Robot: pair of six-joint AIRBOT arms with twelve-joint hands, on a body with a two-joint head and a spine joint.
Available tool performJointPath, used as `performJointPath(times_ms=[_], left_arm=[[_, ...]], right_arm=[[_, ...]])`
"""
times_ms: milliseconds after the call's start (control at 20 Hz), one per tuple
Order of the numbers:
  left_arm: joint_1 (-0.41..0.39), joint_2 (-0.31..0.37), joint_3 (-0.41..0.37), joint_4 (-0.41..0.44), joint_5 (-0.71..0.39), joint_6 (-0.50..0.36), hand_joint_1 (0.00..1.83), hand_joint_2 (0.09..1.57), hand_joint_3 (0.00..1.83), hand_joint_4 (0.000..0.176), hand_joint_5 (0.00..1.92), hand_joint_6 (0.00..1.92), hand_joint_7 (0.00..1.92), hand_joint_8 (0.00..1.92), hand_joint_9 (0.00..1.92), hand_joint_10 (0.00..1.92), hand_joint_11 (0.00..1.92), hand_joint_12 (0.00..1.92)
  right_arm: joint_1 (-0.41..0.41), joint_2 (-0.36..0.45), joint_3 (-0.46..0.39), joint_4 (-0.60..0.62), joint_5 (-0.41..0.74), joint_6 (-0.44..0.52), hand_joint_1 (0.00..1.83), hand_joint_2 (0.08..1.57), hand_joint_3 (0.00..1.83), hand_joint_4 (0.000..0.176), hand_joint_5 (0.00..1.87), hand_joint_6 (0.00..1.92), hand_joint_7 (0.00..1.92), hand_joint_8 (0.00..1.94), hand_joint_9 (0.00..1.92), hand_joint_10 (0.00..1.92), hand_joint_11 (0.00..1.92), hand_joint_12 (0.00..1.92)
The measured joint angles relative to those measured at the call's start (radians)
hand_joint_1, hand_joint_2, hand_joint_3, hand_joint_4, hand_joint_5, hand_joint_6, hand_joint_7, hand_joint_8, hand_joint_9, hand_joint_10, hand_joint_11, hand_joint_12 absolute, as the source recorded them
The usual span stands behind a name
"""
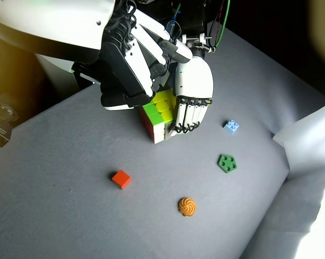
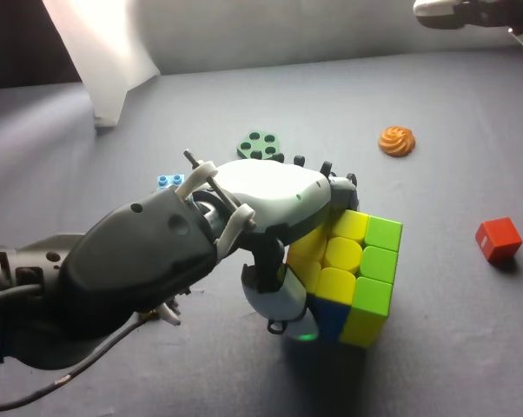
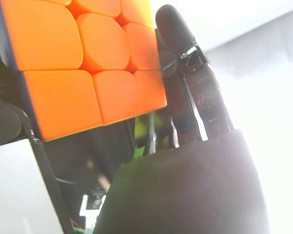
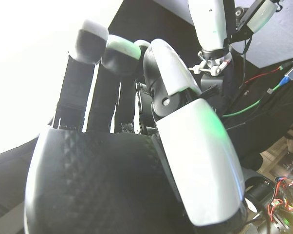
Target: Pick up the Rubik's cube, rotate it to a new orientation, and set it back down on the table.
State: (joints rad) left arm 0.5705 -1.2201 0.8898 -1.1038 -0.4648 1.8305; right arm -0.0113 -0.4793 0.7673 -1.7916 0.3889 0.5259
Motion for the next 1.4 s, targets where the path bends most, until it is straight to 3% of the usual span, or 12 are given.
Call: performJointPath(times_ms=[100,250,300,350,400,450,550,650,800,950,1250,1400], left_arm=[[0.000,0.000,0.000,-0.004,0.000,0.000,1.36,1.17,0.00,0.000,0.82,1.06,0.90,1.23,0.79,1.33,0.59,1.03],[-0.002,0.000,0.000,-0.011,0.000,0.000,1.36,1.18,0.00,0.000,0.86,1.01,0.84,1.32,0.74,1.38,0.56,1.06],[-0.003,0.000,0.000,-0.011,0.000,0.000,1.34,1.22,0.00,0.000,0.76,1.14,0.81,1.37,0.67,1.51,0.44,1.14],[-0.003,0.000,-0.002,-0.011,-0.003,0.000,1.23,1.22,0.00,0.000,0.71,1.22,0.85,1.35,0.59,1.05,0.35,1.14],[-0.005,0.000,-0.003,-0.013,-0.001,-0.001,1.19,1.09,0.00,0.000,0.57,0.55,0.60,0.76,0.47,0.77,0.22,1.09],[-0.006,0.000,-0.004,-0.013,-0.002,-0.002,1.10,1.04,0.00,0.000,0.57,0.20,0.54,0.39,0.41,0.56,0.15,1.04],[-0.006,0.000,-0.005,-0.014,-0.007,-0.002,0.68,1.02,0.00,0.000,0.33,0.01,0.40,0.04,0.34,0.18,0.01,0.94],[-0.011,0.000,-0.005,-0.016,-0.008,-0.004,0.46,0.94,0.00,0.000,0.22,0.00,0.29,0.00,0.28,0.04,0.00,0.66],[-0.020,0.000,-0.006,-0.015,-0.008,-0.006,0.52,0.86,0.00,0.000,0.13,0.00,0.19,0.00,0.20,0.00,0.00,0.50],[-0.020,0.000,-0.006,-0.016,-0.013,-0.006,0.53,0.82,0.00,0.000,0.08,0.00,0.11,0.00,0.12,0.00,0.00,0.30],[-0.037,0.002,-0.010,-0.018,-0.016,-0.004,0.50,0.81,0.00,0.000,0.06,0.00,0.09,0.00,0.10,0.00,0.00,0.23],[-0.056,0.017,-0.021,-0.016,-0.010,-0.003,0.46,0.83,0.01,0.000,0.04,0.00,0.08,0.00,0.10,0.00,0.00,0.21]], right_arm=[[0.000,0.000,0.000,0.000,0.000,0.000,1.26,1.44,0.00,0.035,0.20,0.00,0.57,1.75,0.96,1.92,0.89,1.92],[0.000,0.000,0.000,0.000,0.000,0.000,1.27,1.43,0.00,0.023,0.21,0.00,0.59,1.73,0.99,1.92,0.94,1.92],[0.000,0.000,0.000,0.000,0.000,0.000,1.27,1.43,0.00,0.019,0.21,0.00,0.59,1.72,0.97,1.92,0.93,1.92],[0.000,0.000,0.000,0.000,0.000,0.000,1.27,1.43,0.00,0.022,0.22,0.01,0.59,1.72,0.95,1.92,0.91,1.92],[0.000,0.000,0.000,0.000,0.000,0.000,1.26,1.43,0.00,0.024,0.19,0.00,0.58,1.73,0.95,1.92,0.89,1.92],[0.000,0.000,0.000,0.000,0.000,0.000,1.27,1.43,0.00,0.019,0.18,0.00,0.60,1.71,0.97,1.92,0.91,1.92],[0.000,0.000,0.000,0.000,0.000,0.000,1.27,1.42,0.00,0.036,0.17,0.00,0.60,1.71,0.97,1.92,0.90,1.92],[0.000,0.000,0.000,0.000,0.000,-0.001,1.28,1.41,0.00,0.041,0.18,0.00,0.62,1.68,0.95,1.92,0.88,1.92],[0.000,0.000,0.000,0.000,0.000,-0.002,1.28,1.41,0.00,0.049,0.18,0.00,0.61,1.69,0.96,1.92,0.87,1.92],[0.000,0.000,0.000,0.000,0.000,-0.003,1.28,1.42,0.00,0.039,0.18,0.00,0.61,1.69,0.96,1.92,0.87,1.92],[0.000,0.000,0.000,0.000,0.000,-0.003,1.29,1.39,0.00,0.035,0.17,0.00,0.65,1.64,0.99,1.92,0.91,1.92],[0.000,0.002,0.000,0.000,0.000,-0.004,1.28,1.41,0.00,0.047,0.16,0.00,0.62,1.68,0.96,1.92,0.88,1.92]])
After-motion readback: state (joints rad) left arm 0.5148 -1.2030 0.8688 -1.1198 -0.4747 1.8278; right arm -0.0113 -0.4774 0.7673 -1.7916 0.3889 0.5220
